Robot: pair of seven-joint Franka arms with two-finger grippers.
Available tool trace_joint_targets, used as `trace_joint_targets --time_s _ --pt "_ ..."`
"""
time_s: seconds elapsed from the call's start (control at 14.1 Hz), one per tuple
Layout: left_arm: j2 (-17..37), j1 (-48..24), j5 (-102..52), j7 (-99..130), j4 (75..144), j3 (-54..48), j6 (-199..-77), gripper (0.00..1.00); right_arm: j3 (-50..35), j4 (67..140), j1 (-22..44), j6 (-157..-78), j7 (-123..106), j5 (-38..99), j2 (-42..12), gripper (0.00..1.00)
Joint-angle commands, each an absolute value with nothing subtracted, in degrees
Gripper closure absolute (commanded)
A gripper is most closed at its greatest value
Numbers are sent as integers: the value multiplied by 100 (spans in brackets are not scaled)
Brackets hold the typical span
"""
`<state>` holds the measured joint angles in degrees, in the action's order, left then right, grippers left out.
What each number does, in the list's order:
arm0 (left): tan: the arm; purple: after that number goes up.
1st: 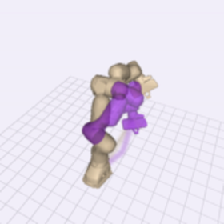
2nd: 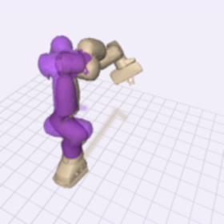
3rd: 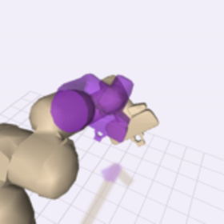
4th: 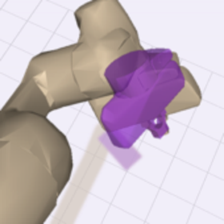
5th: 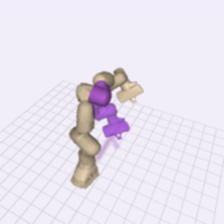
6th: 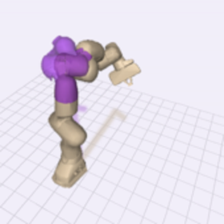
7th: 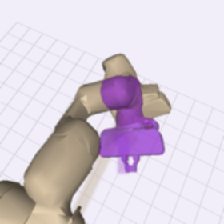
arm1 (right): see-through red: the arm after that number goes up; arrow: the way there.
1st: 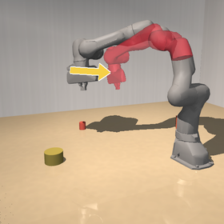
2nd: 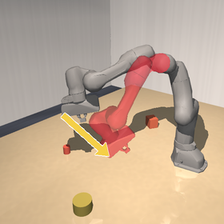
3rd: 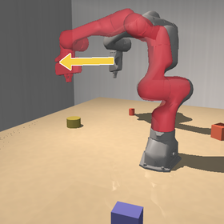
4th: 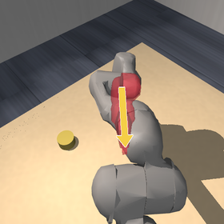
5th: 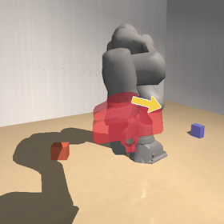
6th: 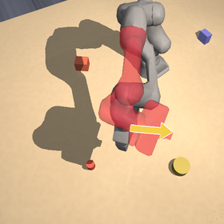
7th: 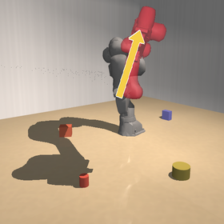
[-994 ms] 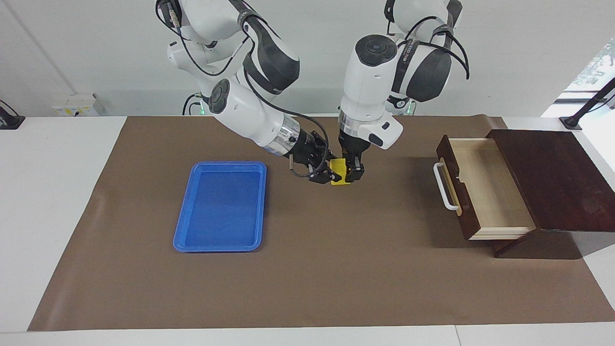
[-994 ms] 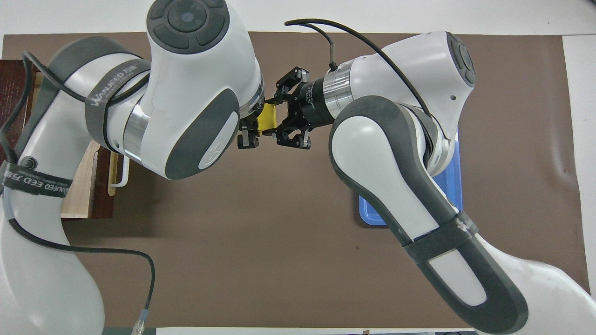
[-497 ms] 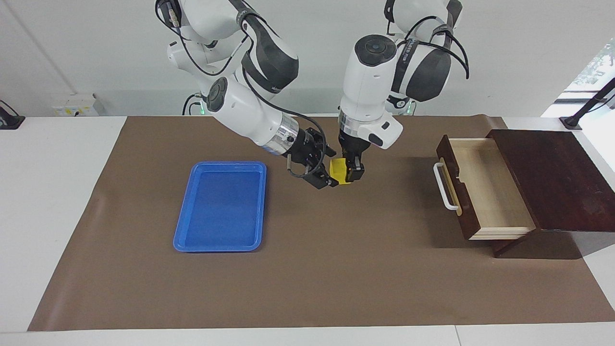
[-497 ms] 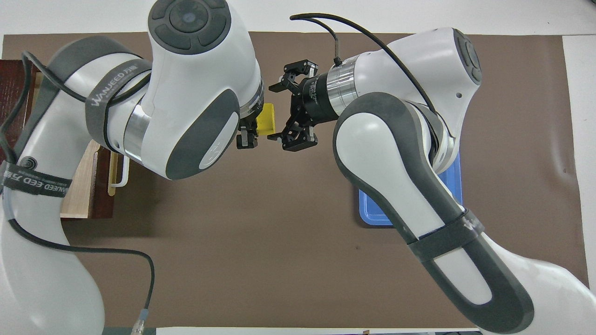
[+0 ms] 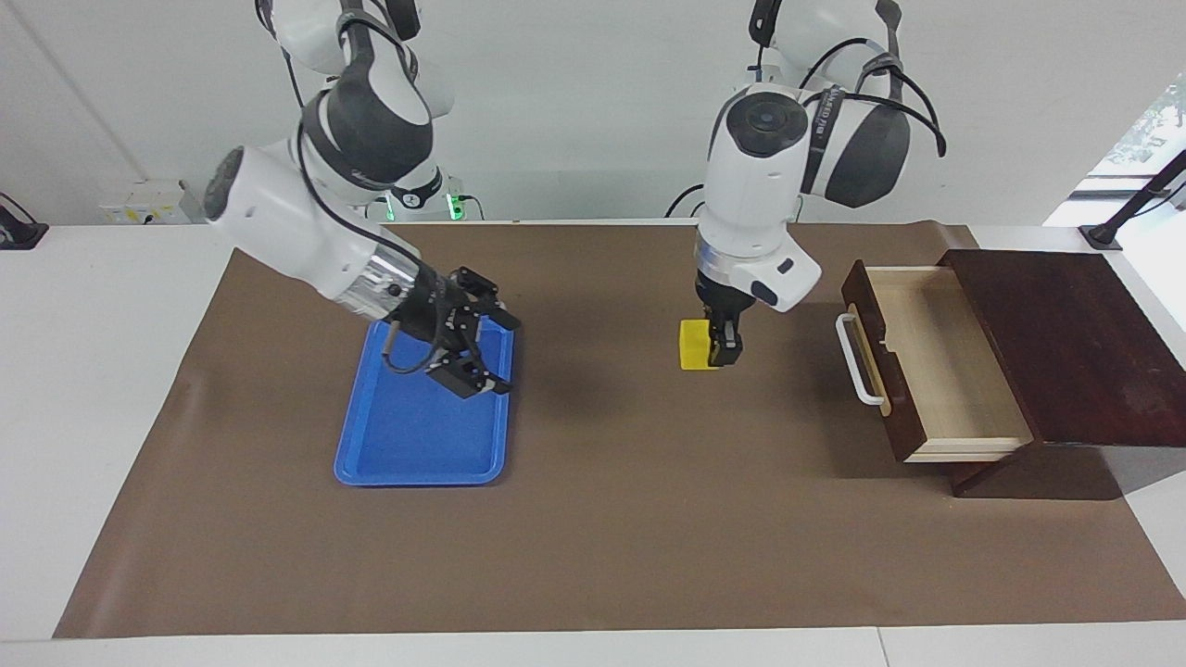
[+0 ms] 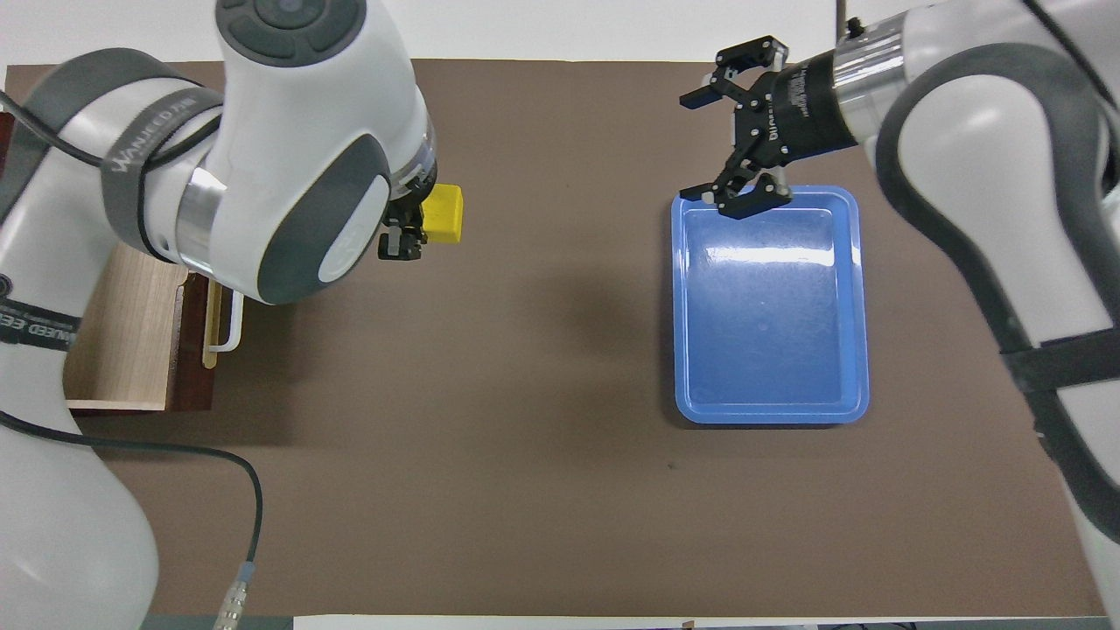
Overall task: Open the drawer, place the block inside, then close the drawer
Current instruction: 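Lower the block into the drawer with the left gripper while the right gripper withdraws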
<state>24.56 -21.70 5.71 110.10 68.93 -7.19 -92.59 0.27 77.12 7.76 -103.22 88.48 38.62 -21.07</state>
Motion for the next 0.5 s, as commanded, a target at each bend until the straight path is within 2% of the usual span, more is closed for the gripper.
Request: trace_joint_targets --time_s 0.0,0.43 --pt "2110 -1575 598 10128 7329 -756 -9272 100 -35 7585 668 -9837 7722 3202 -2074 0" --pt "1741 -240 527 8623 7611 -765 -9272 100 35 7585 615 -9063 5110 1874 -1978 0"
